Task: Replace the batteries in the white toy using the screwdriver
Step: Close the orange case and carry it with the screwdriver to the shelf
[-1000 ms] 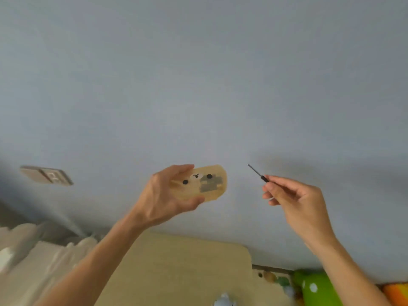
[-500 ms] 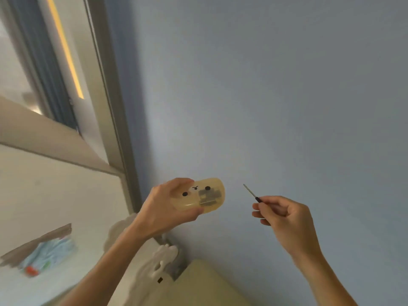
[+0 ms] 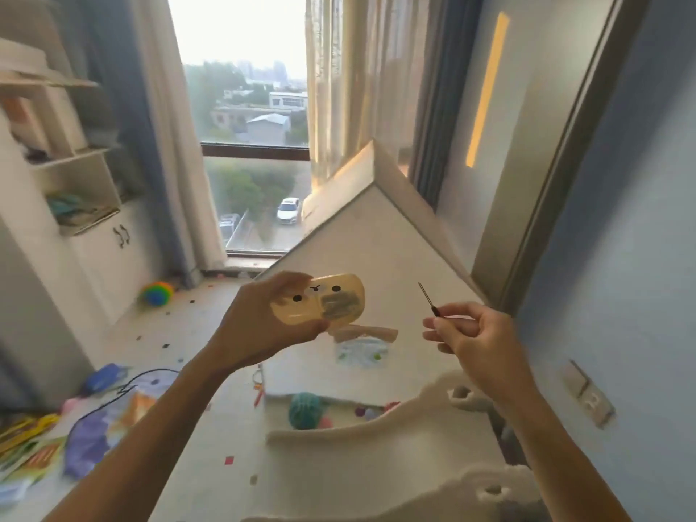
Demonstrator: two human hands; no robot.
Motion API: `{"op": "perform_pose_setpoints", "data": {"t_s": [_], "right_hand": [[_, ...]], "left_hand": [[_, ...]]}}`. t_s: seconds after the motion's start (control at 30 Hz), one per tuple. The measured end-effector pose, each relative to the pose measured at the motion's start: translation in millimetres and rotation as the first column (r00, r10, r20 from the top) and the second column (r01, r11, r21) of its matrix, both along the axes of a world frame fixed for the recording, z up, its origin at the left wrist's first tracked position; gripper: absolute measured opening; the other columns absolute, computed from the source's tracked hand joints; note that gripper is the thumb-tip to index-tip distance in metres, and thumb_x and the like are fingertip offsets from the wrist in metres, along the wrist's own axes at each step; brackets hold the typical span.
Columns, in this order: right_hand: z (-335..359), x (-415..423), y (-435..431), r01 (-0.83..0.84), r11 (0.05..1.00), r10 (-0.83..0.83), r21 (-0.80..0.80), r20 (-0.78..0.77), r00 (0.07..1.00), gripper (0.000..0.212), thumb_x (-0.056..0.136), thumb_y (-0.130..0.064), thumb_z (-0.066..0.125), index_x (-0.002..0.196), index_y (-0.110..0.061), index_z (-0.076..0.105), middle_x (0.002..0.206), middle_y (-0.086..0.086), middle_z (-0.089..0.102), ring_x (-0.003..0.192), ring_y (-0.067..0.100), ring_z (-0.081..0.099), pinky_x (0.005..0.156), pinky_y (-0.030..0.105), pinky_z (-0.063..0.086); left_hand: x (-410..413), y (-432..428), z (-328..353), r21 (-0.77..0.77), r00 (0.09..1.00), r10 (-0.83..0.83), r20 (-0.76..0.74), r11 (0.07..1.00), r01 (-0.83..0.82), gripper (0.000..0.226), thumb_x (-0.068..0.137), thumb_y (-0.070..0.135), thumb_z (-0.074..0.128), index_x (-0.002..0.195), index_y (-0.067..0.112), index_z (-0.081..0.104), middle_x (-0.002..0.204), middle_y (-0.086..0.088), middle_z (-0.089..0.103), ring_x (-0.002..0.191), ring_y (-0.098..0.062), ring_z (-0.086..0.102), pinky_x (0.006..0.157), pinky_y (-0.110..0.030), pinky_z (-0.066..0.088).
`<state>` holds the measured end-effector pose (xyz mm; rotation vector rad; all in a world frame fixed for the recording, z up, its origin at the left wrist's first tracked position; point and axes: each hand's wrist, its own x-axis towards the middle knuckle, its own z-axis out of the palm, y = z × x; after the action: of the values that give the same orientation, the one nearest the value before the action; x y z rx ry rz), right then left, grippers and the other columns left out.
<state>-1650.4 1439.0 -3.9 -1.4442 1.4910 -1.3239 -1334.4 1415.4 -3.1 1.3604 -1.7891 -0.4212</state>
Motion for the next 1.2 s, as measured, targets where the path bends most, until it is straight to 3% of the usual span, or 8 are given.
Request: {"op": "perform_pose_setpoints", "data": {"t_s": [0.13,0.2,0.37,0.53,0.67,0.77,1.0,1.2], "right_hand": [[-11.9,128.6,-68.8,-0.192,0.981,0.192,0.01,0.018,0.981,0.017,0.096,-0.004,0.072,0.11,-0.011,0.078,0.093,0.005,0.085,0.081,0.016,0.083,0.075,0.035,0.066],[-15.4,196.4,-99.2,-0.251,0.968,0.251,0.002,0.018,0.968,0.017,0.095,-0.005,0.072,0.11,-0.01,0.079,0.093,0.005,0.085,0.081,0.017,0.083,0.077,0.038,0.067],[-20.3,348.3,-168.2,-0.376,0.926,0.377,-0.035,0.022,0.926,0.016,0.092,-0.007,0.075,0.095,-0.023,0.081,0.087,0.002,0.085,0.077,0.014,0.083,0.077,0.037,0.067],[-15.2,466.3,-231.8,-0.444,0.895,0.445,-0.042,0.03,0.895,0.017,0.091,-0.006,0.078,0.094,-0.023,0.079,0.085,0.004,0.085,0.075,0.015,0.083,0.075,0.037,0.067],[-12.1,535.5,-289.8,-0.479,0.875,0.48,-0.065,-0.004,0.877,0.014,0.09,-0.005,0.078,0.103,-0.007,0.082,0.085,0.005,0.084,0.074,0.013,0.083,0.07,0.031,0.067],[-17.7,582.8,-345.0,-0.493,0.866,0.494,-0.078,-0.014,0.87,0.016,0.089,-0.005,0.078,0.105,-0.005,0.082,0.084,0.006,0.085,0.074,0.015,0.083,0.072,0.037,0.067],[-19.1,688.9,-492.3,-0.501,0.86,0.507,-0.093,0.051,0.86,0.021,0.089,-0.002,0.075,0.092,-0.022,0.082,0.08,0.004,0.085,0.073,0.019,0.083,0.064,0.034,0.064],[-25.2,783.0,-625.3,-0.511,0.851,0.498,-0.118,-0.124,0.858,0.018,0.088,-0.01,0.079,0.094,-0.026,0.084,0.075,-0.002,0.084,0.073,0.017,0.081,0.076,0.05,0.066]], "left_hand": [[121.7,-8.1,-7.1,-0.005,0.982,0.186,0.024,0.983,-0.186,0.068,0.063,0.048,0.095,0.126,0.033,0.073,0.107,0.023,0.074,0.094,0.004,0.071,0.078,-0.009,0.054],[178.0,-16.0,-8.3,-0.005,0.967,0.254,0.03,0.967,-0.254,0.065,0.067,0.04,0.096,0.126,0.03,0.072,0.109,0.018,0.075,0.096,0.002,0.071,0.078,-0.007,0.053],[307.3,-42.9,-9.3,-0.011,0.923,0.385,0.021,0.923,-0.384,0.072,0.064,0.056,0.091,0.128,0.034,0.068,0.104,0.025,0.07,0.099,0.007,0.067,0.077,-0.005,0.048],[412.8,-88.6,-14.4,-0.009,0.87,0.493,-0.003,0.87,-0.493,0.085,0.058,0.073,0.08,0.133,0.036,0.065,0.115,0.012,0.072,0.108,-0.013,0.068,0.093,-0.041,0.06],[475.3,-143.7,-17.8,-0.006,0.858,0.512,-0.031,0.859,-0.513,0.082,0.059,0.069,0.081,0.132,0.035,0.066,0.115,0.011,0.072,0.107,-0.011,0.068,0.093,-0.041,0.061],[518.0,-196.8,-18.7,0.008,0.858,0.512,-0.036,0.859,-0.512,0.082,0.059,0.068,0.081,0.131,0.032,0.067,0.114,0.013,0.073,0.104,-0.006,0.069,0.089,-0.034,0.062],[625.9,-333.0,-12.5,0.054,0.86,0.507,-0.06,0.862,-0.504,0.086,0.058,0.07,0.083,0.132,0.03,0.066,0.116,0.016,0.073,0.105,-0.004,0.07,0.086,-0.022,0.06],[717.5,-457.4,-8.9,0.091,0.882,0.468,-0.054,0.882,-0.462,0.091,0.056,0.069,0.086,0.134,0.027,0.065,0.121,0.011,0.073,0.107,-0.01,0.071,0.088,-0.03,0.064]]}}
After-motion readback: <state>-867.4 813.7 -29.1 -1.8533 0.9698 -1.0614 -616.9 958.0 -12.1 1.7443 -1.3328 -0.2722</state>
